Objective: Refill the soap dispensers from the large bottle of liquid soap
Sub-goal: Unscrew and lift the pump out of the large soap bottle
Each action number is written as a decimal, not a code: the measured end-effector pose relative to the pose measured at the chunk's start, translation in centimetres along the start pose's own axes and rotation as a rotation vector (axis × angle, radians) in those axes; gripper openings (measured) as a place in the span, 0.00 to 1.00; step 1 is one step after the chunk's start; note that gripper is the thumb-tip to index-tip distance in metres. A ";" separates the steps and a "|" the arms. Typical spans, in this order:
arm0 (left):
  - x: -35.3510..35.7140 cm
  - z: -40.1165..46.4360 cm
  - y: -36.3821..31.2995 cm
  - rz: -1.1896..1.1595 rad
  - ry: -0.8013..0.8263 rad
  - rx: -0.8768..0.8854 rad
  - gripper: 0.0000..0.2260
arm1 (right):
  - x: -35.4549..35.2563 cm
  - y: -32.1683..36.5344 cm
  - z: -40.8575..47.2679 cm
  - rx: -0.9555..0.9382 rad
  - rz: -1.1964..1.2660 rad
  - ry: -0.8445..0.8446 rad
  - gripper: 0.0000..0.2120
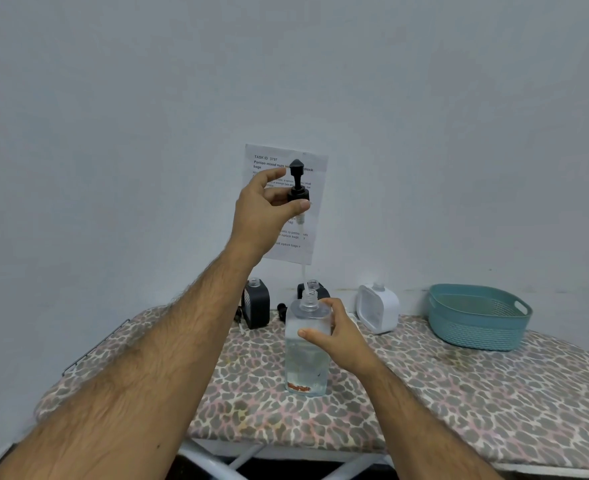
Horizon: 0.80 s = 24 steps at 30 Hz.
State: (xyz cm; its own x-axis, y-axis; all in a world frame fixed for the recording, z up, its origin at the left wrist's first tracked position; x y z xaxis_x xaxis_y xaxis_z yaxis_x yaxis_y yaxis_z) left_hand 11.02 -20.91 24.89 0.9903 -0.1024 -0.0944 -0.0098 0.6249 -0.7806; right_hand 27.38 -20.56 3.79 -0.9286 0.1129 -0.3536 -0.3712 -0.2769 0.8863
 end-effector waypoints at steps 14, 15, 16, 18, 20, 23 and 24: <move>-3.4 -0.2 -0.1 -0.119 -0.171 -0.035 0.22 | 0.0 -0.2 -0.2 0.008 0.002 0.011 0.32; -3.9 -0.2 0.1 -0.120 -0.193 -0.037 0.21 | 0.1 -0.2 -0.1 0.009 0.002 0.010 0.32; -4.5 -0.2 0.2 -0.124 -0.216 -0.043 0.21 | 0.1 -0.2 -0.1 0.011 0.006 0.007 0.32; -5.7 -0.1 0.7 -0.143 -0.263 -0.060 0.22 | 0.2 -0.3 -0.2 0.006 0.017 -0.004 0.32; -7.0 0.0 1.3 -0.165 -0.306 -0.075 0.22 | 0.4 -0.4 -0.2 0.000 0.029 -0.016 0.33; -8.8 -0.1 2.6 -0.161 -0.344 -0.098 0.19 | 0.7 -0.5 -0.2 0.000 0.041 -0.042 0.34; -9.4 -0.1 3.1 -0.153 -0.355 -0.103 0.18 | 0.8 -0.6 -0.2 0.001 0.042 -0.048 0.34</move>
State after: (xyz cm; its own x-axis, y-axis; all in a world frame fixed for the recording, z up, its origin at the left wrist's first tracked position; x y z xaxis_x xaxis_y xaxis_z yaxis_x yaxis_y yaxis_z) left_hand 1.65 -18.09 23.28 0.9676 0.0968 0.2334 0.1459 0.5401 -0.8289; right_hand 26.88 -20.55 2.92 -0.9422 0.1470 -0.3010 -0.3316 -0.2811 0.9006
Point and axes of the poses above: each hand's wrist, its own z-axis towards the middle knuckle, its own x-axis out of the palm, y = z × x, the point moved 1 cm from there along z, towards the middle knuckle, and after that the axes turned 2 degrees about y, right-handed, at the moved point
